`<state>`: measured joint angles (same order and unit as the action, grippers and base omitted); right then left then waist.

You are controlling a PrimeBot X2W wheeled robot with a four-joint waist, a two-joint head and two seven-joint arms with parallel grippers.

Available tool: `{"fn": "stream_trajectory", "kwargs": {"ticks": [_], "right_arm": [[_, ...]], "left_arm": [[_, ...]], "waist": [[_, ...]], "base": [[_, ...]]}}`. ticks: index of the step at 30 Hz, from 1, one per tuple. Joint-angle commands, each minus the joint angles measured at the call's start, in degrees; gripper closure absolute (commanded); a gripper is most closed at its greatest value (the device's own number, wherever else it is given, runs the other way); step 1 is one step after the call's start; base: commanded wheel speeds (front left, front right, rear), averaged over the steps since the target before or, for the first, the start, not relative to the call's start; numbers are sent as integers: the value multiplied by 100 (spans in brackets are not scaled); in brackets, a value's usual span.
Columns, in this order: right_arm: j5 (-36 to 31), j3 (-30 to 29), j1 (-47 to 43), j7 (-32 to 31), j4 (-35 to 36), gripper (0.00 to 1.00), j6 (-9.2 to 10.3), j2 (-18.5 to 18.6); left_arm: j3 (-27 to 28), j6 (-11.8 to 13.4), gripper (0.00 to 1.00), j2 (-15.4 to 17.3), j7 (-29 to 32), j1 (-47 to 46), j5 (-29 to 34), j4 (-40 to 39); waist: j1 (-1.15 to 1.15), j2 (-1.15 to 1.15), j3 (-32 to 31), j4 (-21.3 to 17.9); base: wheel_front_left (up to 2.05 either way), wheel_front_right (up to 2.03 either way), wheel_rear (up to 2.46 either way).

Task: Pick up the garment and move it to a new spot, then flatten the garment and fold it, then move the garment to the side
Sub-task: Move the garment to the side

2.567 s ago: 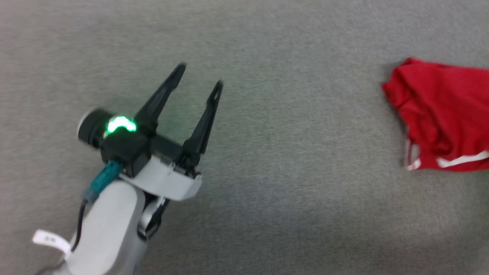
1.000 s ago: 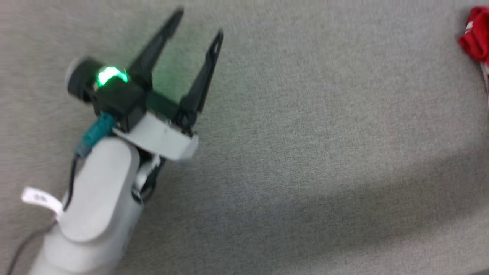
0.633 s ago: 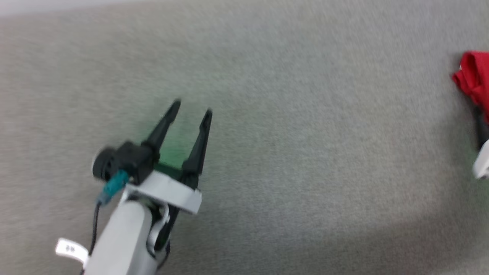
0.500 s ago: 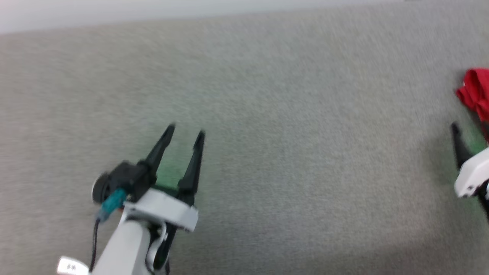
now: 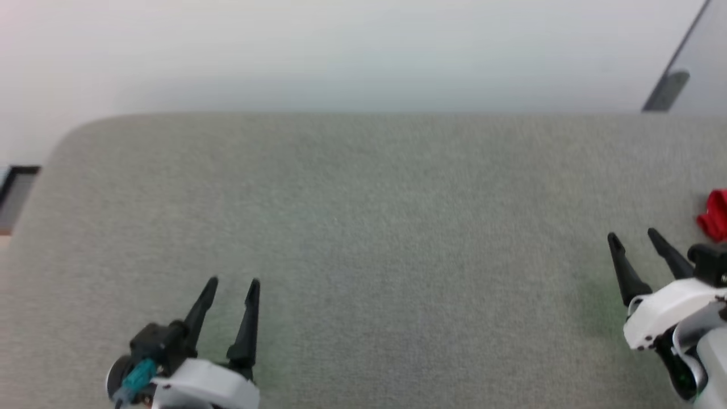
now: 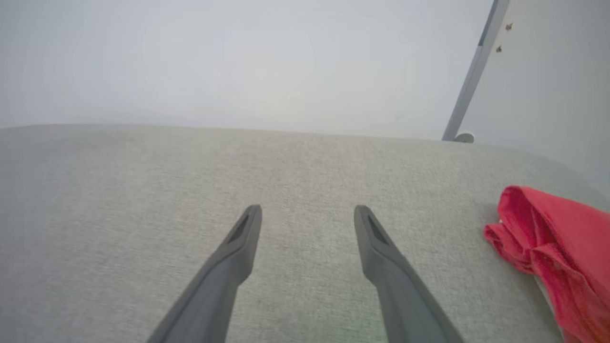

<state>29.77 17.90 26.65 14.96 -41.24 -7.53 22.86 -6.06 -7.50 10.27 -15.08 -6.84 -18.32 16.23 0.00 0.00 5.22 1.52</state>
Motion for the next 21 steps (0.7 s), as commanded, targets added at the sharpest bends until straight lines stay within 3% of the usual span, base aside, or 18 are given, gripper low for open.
{"fn": "stream_trajectory", "kwargs": {"ticks": [1,21], "right_arm": [[-23,-62,-174,26,83,0,9,-29],[-579,-1481,-2088,28,2340,0,9,-408]], "left_arm": [[28,9,0,6,-6,120,21,-5],[364,9,0,67,-6,989,134,-731]], "waist": [[0,0,-482,277],[0,0,-790,246]], "base": [[0,0,0],[0,0,0]]}}
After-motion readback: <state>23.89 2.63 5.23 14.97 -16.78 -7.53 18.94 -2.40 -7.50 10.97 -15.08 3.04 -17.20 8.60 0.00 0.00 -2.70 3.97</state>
